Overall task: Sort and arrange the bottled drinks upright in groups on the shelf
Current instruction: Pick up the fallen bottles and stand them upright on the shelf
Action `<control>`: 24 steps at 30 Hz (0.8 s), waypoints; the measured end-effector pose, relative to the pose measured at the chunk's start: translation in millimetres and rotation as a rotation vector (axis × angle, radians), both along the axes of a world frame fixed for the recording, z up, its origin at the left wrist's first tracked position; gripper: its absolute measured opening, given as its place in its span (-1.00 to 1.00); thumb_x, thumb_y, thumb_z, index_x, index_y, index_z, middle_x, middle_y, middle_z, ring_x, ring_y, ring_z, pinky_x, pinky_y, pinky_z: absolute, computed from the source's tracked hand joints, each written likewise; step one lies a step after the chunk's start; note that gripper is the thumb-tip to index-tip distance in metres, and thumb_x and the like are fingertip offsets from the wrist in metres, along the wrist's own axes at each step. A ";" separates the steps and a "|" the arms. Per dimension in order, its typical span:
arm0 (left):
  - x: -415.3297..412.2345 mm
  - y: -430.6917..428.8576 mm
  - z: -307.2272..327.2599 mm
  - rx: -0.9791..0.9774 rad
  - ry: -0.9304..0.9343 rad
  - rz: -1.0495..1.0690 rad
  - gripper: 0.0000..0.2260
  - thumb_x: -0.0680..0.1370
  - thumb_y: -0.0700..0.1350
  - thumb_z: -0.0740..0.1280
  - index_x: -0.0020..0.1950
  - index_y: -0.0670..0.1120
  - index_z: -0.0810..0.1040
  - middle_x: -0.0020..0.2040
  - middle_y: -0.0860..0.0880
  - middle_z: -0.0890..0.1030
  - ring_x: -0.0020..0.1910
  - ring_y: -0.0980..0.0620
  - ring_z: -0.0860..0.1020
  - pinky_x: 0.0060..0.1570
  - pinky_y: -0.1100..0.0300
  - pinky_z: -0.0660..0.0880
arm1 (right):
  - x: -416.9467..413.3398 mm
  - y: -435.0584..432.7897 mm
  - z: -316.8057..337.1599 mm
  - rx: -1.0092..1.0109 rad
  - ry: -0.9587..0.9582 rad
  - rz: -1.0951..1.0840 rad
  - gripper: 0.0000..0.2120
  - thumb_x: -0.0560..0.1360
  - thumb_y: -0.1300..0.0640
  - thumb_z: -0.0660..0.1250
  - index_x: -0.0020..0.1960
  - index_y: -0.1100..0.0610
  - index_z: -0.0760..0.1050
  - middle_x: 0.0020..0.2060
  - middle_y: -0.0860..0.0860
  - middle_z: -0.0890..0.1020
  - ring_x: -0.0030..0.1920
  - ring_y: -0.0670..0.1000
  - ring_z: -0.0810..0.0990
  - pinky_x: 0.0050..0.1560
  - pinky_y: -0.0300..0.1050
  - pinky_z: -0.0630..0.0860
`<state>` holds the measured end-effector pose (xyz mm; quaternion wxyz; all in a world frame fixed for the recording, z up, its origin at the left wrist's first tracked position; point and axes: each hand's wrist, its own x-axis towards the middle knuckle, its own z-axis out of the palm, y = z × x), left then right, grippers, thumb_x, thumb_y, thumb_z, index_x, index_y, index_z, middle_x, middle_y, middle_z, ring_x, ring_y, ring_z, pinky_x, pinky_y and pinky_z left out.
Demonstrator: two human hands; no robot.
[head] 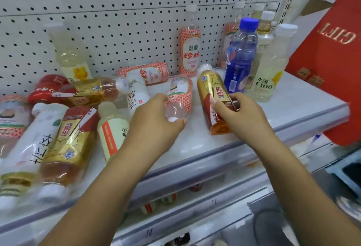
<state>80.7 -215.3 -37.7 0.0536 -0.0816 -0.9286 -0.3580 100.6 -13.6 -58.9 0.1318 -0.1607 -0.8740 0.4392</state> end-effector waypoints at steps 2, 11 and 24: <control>-1.0 -4.7 8.7 0.009 0.030 -0.013 -0.46 0.48 0.10 0.48 0.41 0.02 0.43 -0.03 -0.02 0.66 -0.06 -0.03 0.62 -0.13 0.10 0.54 | 11.4 -4.7 -4.9 -0.031 0.084 -0.037 -0.62 0.51 -0.29 0.35 0.22 -0.14 0.43 -0.10 -0.27 0.55 -0.10 -0.23 0.58 -0.19 -0.26 0.52; -34.5 4.8 66.5 0.142 0.277 -0.161 -0.79 0.46 -0.04 0.53 0.06 -0.04 0.68 -0.18 0.09 0.66 -0.18 0.13 0.63 -0.09 0.20 0.58 | 23.4 -0.2 -25.7 0.028 0.340 -0.236 -0.38 0.49 -0.16 0.44 0.45 -0.07 0.28 0.28 -0.07 0.52 0.27 0.02 0.54 0.27 0.11 0.54; -109.1 91.9 108.0 0.234 0.278 -0.440 -0.69 0.57 0.02 0.42 0.28 -0.02 0.60 -0.04 0.09 0.61 -0.01 0.07 0.61 0.04 0.16 0.58 | -7.7 27.1 -27.0 0.032 0.289 -0.274 -0.17 0.49 0.08 0.50 0.58 -0.08 0.06 0.47 -0.04 0.31 0.44 0.04 0.41 0.39 0.01 0.41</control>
